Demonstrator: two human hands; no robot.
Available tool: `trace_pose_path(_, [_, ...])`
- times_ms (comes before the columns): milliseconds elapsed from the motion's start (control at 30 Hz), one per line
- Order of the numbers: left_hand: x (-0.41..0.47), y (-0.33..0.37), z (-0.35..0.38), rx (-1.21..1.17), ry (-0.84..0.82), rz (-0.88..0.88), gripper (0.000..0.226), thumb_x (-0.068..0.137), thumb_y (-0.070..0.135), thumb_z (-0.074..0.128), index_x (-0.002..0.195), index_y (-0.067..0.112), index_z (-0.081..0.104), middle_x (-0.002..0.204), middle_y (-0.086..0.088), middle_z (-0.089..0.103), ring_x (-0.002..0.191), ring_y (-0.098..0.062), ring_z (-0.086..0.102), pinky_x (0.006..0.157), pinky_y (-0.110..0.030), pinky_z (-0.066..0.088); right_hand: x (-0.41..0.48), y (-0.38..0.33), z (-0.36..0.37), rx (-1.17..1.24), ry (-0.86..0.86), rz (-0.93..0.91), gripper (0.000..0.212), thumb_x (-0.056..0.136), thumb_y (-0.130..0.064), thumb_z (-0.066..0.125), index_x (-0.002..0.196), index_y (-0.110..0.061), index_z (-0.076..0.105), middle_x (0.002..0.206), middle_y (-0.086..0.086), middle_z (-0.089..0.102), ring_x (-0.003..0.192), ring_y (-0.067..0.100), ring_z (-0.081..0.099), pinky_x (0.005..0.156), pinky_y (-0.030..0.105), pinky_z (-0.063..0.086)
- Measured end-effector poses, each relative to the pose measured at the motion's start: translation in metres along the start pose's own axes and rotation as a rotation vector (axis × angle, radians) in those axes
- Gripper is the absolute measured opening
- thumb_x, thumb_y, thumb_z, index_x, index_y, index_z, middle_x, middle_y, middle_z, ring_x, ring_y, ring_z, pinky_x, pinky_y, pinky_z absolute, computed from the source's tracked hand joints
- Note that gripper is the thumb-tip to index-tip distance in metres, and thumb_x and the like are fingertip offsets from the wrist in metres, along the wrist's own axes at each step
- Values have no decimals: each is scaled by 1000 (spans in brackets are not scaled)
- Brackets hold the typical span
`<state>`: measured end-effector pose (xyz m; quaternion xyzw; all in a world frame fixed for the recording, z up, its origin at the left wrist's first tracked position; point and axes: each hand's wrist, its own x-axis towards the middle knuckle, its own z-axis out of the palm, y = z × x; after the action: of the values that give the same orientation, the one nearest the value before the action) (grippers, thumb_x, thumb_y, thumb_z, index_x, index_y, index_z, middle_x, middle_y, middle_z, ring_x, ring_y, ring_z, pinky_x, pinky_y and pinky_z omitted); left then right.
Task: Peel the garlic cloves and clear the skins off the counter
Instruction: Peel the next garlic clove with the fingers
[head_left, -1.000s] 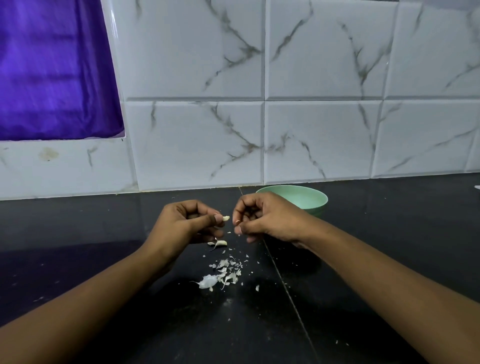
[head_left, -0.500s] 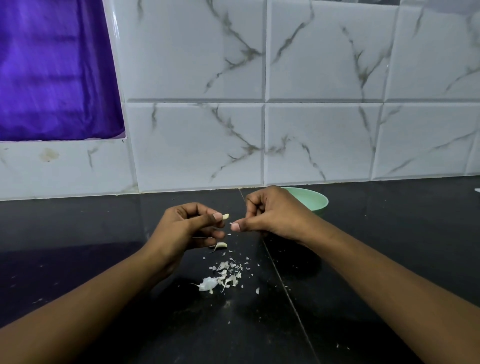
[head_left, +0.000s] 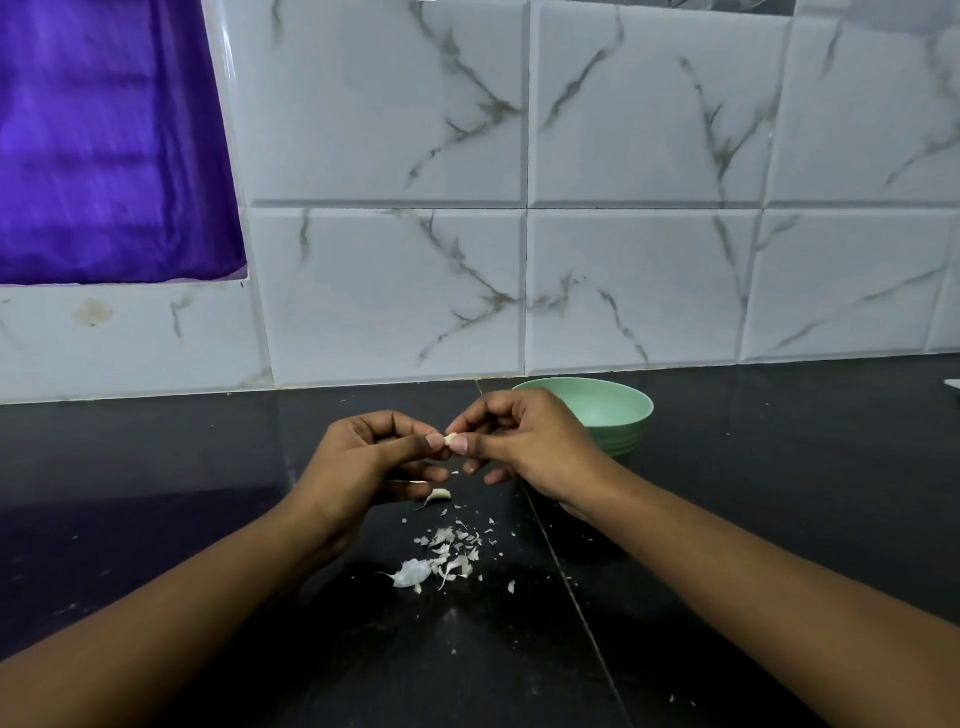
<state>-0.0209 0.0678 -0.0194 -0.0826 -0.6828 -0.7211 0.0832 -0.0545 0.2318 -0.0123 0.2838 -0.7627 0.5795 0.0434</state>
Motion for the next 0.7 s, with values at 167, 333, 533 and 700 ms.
trace_pose_path(167, [1, 0, -3, 135, -25, 49, 5, 84, 4, 65, 79, 4, 64, 72, -11, 70, 56, -18, 68, 50, -23, 54, 1, 2, 0, 0, 6, 3, 12, 82, -9, 72, 77, -20, 68, 65, 0, 66, 62, 9, 63, 52, 20, 48])
trace_pose_path(333, [-2, 1, -3, 378, -81, 151, 14, 79, 21, 71, 84, 8, 69, 73, -9, 72, 65, -21, 72, 56, -26, 56, 1, 0, -3, 35, -26, 21, 15, 82, -3, 69, 77, -17, 67, 66, -1, 68, 60, 7, 63, 52, 17, 49])
trace_pose_path(533, [-2, 3, -2, 362, -68, 120, 8, 84, 10, 67, 83, 3, 70, 75, -10, 73, 63, -22, 71, 61, -32, 57, 1, 0, -3, -40, -34, -38, 16, 83, -4, 69, 78, -19, 69, 72, 4, 69, 69, 13, 65, 59, 19, 50])
trace_pose_path(700, [-2, 3, -1, 207, -58, -3, 13, 86, 13, 63, 86, 4, 72, 82, -8, 75, 67, -22, 71, 58, -26, 54, 2, -1, -4, -69, -21, -55, 19, 85, -3, 66, 82, -22, 71, 77, -4, 69, 76, 7, 66, 61, 20, 52])
